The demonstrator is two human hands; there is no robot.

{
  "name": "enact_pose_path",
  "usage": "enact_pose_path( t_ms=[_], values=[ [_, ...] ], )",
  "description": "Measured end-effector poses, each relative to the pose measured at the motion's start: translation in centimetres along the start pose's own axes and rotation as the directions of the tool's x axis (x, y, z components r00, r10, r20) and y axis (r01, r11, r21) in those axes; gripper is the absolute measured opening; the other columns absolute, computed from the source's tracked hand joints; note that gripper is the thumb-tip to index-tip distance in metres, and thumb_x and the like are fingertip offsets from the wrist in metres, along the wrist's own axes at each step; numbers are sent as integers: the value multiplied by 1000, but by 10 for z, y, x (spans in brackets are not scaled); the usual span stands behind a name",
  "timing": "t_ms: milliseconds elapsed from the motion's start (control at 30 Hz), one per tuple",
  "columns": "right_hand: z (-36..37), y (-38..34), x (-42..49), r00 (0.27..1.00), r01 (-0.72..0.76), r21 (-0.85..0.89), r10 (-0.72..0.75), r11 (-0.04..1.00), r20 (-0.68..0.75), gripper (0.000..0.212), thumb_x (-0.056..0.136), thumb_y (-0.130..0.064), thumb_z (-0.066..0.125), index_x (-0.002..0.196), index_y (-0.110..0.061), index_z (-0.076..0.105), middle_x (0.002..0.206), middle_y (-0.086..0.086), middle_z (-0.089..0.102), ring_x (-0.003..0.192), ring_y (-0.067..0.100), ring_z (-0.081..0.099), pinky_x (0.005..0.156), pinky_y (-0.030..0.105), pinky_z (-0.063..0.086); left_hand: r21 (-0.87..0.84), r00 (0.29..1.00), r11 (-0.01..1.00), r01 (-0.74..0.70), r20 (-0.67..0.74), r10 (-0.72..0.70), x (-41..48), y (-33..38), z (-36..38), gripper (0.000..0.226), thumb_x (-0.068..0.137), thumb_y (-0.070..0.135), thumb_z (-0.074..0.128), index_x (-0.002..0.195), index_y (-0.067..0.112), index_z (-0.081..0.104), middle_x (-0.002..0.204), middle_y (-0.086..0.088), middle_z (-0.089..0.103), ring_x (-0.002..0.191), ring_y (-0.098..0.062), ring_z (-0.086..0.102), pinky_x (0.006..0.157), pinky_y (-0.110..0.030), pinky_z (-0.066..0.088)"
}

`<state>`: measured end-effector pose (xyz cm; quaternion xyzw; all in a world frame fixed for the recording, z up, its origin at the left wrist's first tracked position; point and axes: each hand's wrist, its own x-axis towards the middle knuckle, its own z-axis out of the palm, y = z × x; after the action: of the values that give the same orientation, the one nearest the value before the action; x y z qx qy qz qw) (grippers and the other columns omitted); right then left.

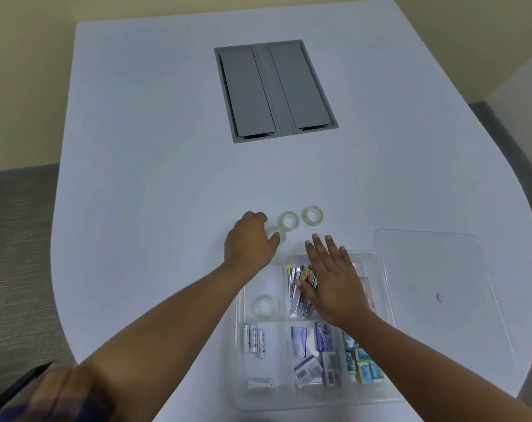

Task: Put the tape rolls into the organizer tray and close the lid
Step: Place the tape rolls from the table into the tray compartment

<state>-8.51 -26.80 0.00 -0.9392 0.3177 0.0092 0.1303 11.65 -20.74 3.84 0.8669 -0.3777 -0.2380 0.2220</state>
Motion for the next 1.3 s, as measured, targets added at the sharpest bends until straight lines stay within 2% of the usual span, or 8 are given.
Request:
enact_pose_path(
  t_ms=[200, 467, 600, 733, 867, 1033, 1167, 1300],
  values=[
    [9, 6, 0, 1000, 15, -16, -15, 1000, 7, 77, 97, -62, 31, 157, -18, 13, 165, 2, 9, 152, 21, -1, 122, 41, 0, 272, 976, 955, 121, 141, -164, 31, 21, 19, 51, 76, 46, 70, 110, 11, 56, 115, -11, 55, 106, -30, 57, 78, -37, 48],
    [14, 9, 0, 1000, 22, 3, -22, 1000, -4, 75, 97, -61, 31, 157, -19, 12, 165, 2, 11, 152, 20, -2, 122, 41, -1, 524, 973, 851, -13, 202, -109, 40, 29, 28, 18, 71, 19, 68, 87, 15, 62, 85, -1, 59, 75, -24, 59, 59, -29, 39],
    [16, 11, 0, 1000, 20, 5, -20, 1000, -12, 74, 98, -62, 30, 157, -20, 13, 165, 1, 11, 153, 20, -1, 122, 41, -1, 408, 991, 910, -69, 132, 16, 35, 23, 10, 31, 68, 36, 66, 91, 18, 57, 87, -1, 53, 78, -24, 56, 61, -31, 37],
    [18, 11, 0, 1000, 22, 6, -22, 1000, -21, 74, 98, -62, 29, 156, -19, 16, 165, 2, 13, 153, 21, 2, 123, 43, 2, 241, 974, 944, -227, 47, 223, 1, 7, -5, 46, 68, 41, 68, 108, 19, 58, 100, -2, 63, 89, -26, 61, 68, -35, 47],
    [17, 10, 1, 1000, 23, -2, -23, 1000, -18, 74, 97, -61, 32, 156, -18, 17, 165, 2, 15, 152, 22, 3, 123, 44, 4, 240, 942, 911, -335, 109, 318, -47, -9, -12, 50, 70, 43, 67, 115, 26, 51, 106, 5, 60, 92, -19, 59, 65, -30, 44],
    [16, 8, 0, 1000, 14, -14, -14, 1000, -11, 74, 97, -61, 31, 156, -19, 17, 165, 2, 13, 152, 21, 2, 123, 42, 1, 382, 917, 846, -371, 296, 268, -78, -15, 0, 42, 75, 38, 62, 113, 22, 52, 106, 2, 58, 94, -22, 59, 62, -33, 44],
    [15, 8, 0, 1000, 13, 4, -13, 1000, -22, 72, 97, -60, 32, 155, -19, 20, 164, 2, 16, 152, 21, 5, 123, 42, 2, 542, 942, 783, -305, 293, 165, -78, -11, 14, 26, 78, 23, 62, 101, 17, 52, 101, -3, 57, 84, -24, 59, 54, -30, 29],
    [14, 7, 0, 999, 16, 23, -15, 1000, -39, 71, 97, -59, 33, 154, -18, 24, 164, 3, 19, 152, 22, 9, 123, 43, 5, 534, 949, 796, -285, 277, 154, -76, -12, 21, 26, 82, 27, 62, 103, 15, 53, 103, -3, 58, 89, -24, 58, 56, -32, 33]
  ],
)
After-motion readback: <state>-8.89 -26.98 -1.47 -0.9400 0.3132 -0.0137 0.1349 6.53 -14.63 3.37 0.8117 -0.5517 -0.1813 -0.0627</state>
